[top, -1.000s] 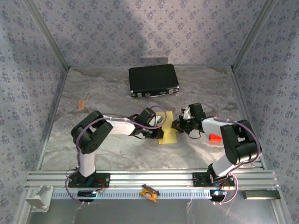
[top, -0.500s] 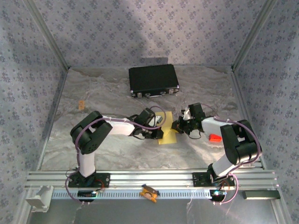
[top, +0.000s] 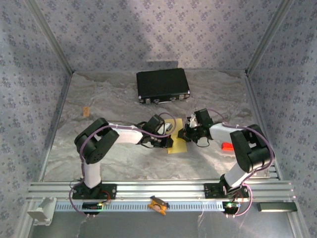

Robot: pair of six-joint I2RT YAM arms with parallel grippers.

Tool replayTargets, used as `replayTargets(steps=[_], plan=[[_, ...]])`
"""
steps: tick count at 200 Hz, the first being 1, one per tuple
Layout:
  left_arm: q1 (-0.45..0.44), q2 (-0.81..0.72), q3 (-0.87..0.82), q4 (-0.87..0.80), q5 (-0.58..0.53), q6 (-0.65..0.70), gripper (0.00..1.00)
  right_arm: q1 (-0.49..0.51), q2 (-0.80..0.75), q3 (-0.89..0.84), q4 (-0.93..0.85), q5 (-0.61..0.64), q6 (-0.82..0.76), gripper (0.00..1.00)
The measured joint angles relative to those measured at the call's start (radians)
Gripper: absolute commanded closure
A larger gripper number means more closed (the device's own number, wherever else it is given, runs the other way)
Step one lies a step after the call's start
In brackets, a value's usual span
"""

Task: Fold a paper plane with a square sheet of paper (pick it up from the middle)
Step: Fold the triangle a second time at the center of the table.

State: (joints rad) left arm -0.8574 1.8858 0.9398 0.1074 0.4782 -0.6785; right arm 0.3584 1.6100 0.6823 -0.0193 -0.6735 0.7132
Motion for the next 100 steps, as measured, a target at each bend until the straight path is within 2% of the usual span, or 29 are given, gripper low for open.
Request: replayTargets(steps=[56, 100], plan=[[0.0, 0.001, 0.003, -0.005, 0.0, 0.001, 0.96, -0.032, 0.097, 0.028, 0.001, -0.012, -0.035, 1.0], [-0.001, 0.001, 0.011, -0.022, -0.003, 0.008, 0.97, -0.074, 0.106, 0.021, 0.024, -0.049, -0.042, 0.99]])
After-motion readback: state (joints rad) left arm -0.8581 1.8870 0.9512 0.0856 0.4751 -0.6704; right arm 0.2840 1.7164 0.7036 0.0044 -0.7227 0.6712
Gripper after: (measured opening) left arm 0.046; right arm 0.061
